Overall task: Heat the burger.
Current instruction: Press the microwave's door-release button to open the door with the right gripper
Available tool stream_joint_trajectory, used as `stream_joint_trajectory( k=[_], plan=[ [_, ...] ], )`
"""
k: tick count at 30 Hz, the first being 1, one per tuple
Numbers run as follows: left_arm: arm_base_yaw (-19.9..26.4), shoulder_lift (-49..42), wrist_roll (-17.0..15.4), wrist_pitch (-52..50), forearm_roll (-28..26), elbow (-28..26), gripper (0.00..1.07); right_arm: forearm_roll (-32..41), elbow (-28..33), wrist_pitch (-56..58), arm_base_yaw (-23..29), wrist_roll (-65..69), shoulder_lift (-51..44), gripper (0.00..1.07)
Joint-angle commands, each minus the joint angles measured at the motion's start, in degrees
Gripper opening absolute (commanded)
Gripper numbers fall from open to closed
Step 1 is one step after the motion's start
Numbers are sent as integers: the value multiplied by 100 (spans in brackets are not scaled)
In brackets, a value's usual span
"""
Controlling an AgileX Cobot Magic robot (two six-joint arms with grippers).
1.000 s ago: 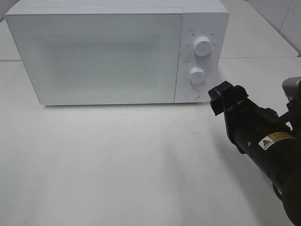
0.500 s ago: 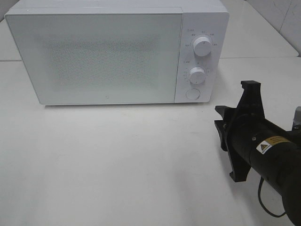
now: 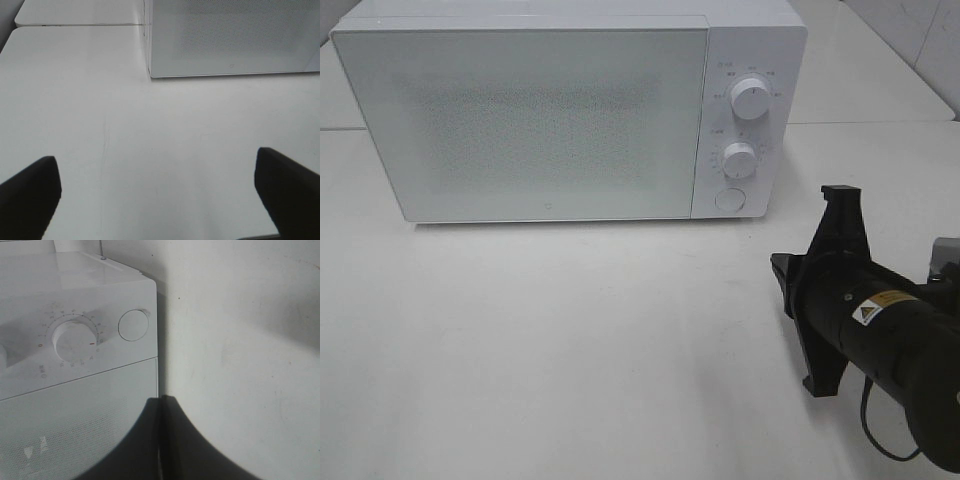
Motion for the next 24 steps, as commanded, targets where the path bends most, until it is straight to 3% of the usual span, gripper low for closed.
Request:
stream_joint_trajectory(
  k=[1, 7, 13, 24],
  plan=[
    [6, -115, -23, -46, 11, 17, 103, -246, -138, 17, -86, -86, 109, 0],
    [6, -115, -23, -46, 11, 17, 103, -441, -521, 40, -189, -29, 407, 1],
    [6, -115, -23, -46, 6, 17, 103, -1094, -928, 332, -693, 103, 728, 1],
    [6, -115, -23, -46, 6, 17, 103, -1444, -1633, 550, -1192, 103, 1255, 0]
  ],
)
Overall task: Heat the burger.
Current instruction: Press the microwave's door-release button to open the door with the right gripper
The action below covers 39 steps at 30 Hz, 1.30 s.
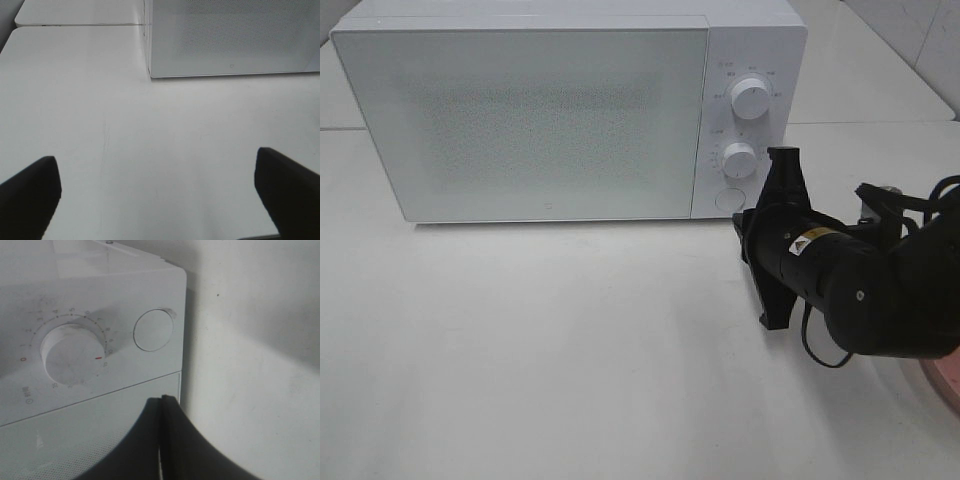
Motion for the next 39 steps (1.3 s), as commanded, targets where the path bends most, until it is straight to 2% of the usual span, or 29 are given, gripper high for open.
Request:
stream_joint_trajectory(
  k=[1, 25, 39],
  plan=[
    [6, -115, -23, -46, 6, 17, 103, -120, -332, 120, -172, 34, 218, 0],
    [6, -115, -23, -46, 6, 17, 103, -613, -1461, 441, -837, 195, 1197, 1],
    [6, -115, -23, -46, 6, 17, 103, -435, -1799, 418, -871, 178, 1398, 1]
  ],
)
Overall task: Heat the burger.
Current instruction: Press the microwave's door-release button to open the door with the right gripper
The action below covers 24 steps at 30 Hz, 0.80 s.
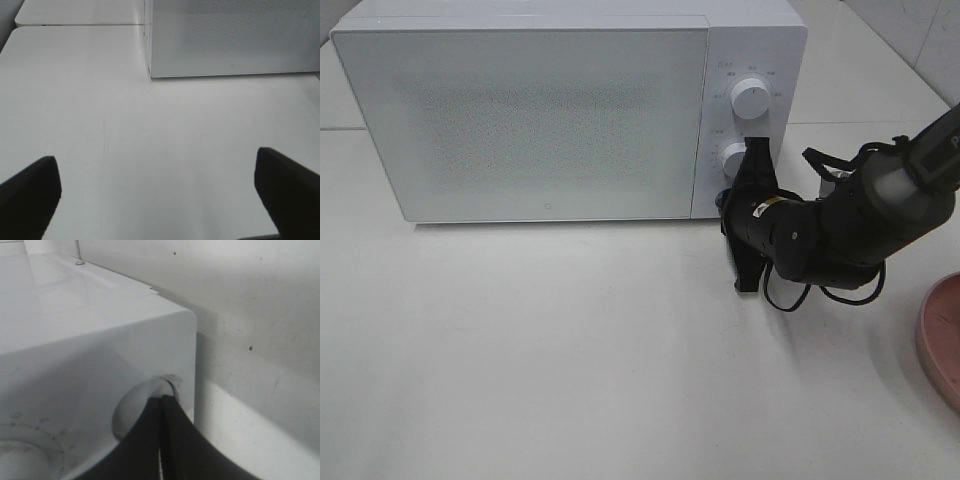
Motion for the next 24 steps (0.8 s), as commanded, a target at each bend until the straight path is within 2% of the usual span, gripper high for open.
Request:
stream_joint_trajectory(
  k=[1, 10, 24],
  plan=[
    [6, -115, -23, -46, 6, 17, 103, 69, -86, -275, -29, -17, -6, 1],
    [6, -115, -23, -46, 6, 17, 103, 292, -103, -900, -29, -34, -6, 1],
    [6, -115, -23, -46, 6, 17, 103, 458, -905, -1283, -29, -653, 241, 1]
  ],
)
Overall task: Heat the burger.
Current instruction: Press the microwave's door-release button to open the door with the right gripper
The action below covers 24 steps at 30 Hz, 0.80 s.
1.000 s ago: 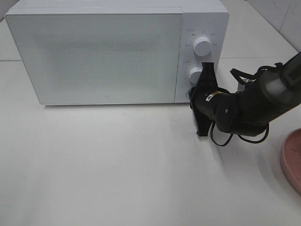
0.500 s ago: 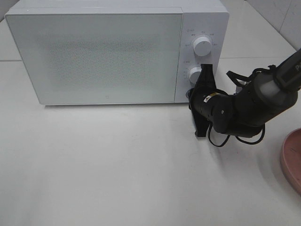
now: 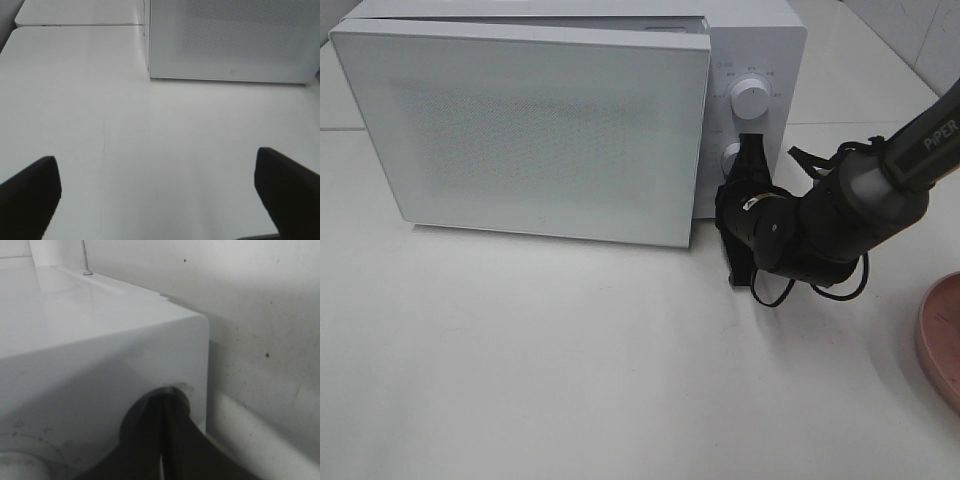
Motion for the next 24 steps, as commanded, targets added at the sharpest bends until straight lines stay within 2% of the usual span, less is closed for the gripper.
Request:
stream_joint_trajectory(
  k=[1, 12, 24],
  plan=[
    [6, -115, -23, -46, 6, 17, 103, -281, -498, -1197, -132, -115, 17, 1],
    [6, -115, -23, -46, 6, 17, 103, -327, -470, -1117, -115, -252, -109, 1],
    [6, -115, -23, -46, 6, 17, 103, -447, 476, -430, 74, 264, -447, 1]
  ],
)
